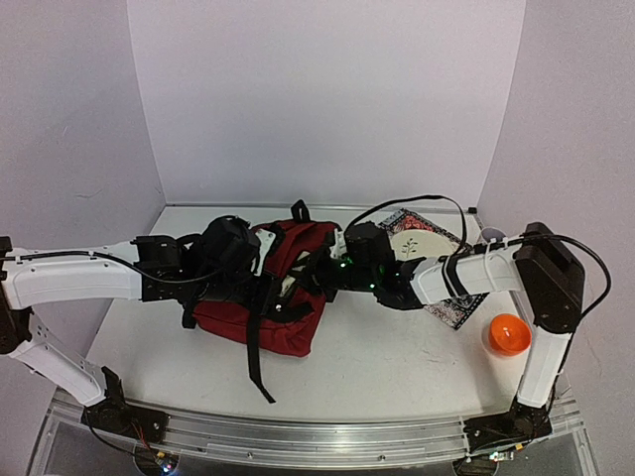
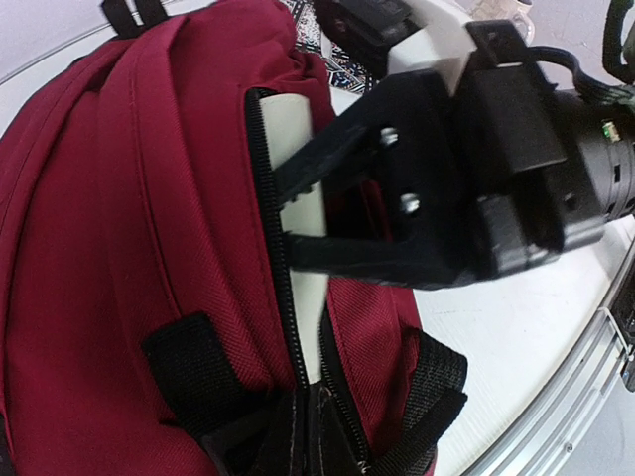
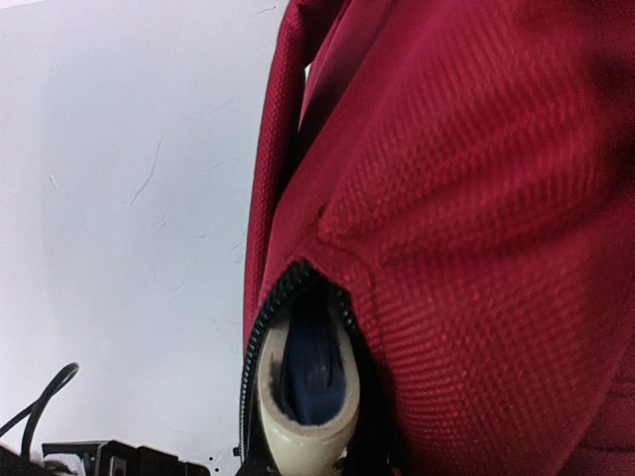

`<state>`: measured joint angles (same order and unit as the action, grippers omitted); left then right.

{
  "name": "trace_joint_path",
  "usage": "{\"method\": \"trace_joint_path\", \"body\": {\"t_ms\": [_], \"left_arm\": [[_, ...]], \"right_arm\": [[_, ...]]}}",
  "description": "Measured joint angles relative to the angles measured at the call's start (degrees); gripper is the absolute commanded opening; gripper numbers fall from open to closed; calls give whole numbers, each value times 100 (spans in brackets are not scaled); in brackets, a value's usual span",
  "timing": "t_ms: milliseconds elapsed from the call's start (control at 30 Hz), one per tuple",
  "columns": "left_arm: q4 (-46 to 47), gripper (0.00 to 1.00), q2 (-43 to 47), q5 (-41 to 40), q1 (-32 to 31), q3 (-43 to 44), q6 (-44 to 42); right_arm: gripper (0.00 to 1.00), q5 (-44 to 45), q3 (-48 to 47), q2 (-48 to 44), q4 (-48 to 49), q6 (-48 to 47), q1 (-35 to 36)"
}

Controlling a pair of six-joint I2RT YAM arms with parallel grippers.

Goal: Pack the student bag
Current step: Place the pocket on the back of the student bag.

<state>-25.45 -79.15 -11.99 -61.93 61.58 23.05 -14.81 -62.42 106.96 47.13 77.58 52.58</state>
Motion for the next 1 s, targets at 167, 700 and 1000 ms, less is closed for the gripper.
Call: {"method": "trace_joint_path", "body": {"t_ms": [167, 700, 1000], "left_arm": [[4, 0, 3, -62, 0, 0, -2], [367, 0, 314, -165, -37, -396, 81], [516, 0, 511, -208, -39, -621, 107]], "right_arm": [[14, 7, -443, 404, -94, -97, 66], [30, -105, -796, 280, -1097, -1190, 120], [53, -154, -941, 209, -1742, -1777, 120]]}}
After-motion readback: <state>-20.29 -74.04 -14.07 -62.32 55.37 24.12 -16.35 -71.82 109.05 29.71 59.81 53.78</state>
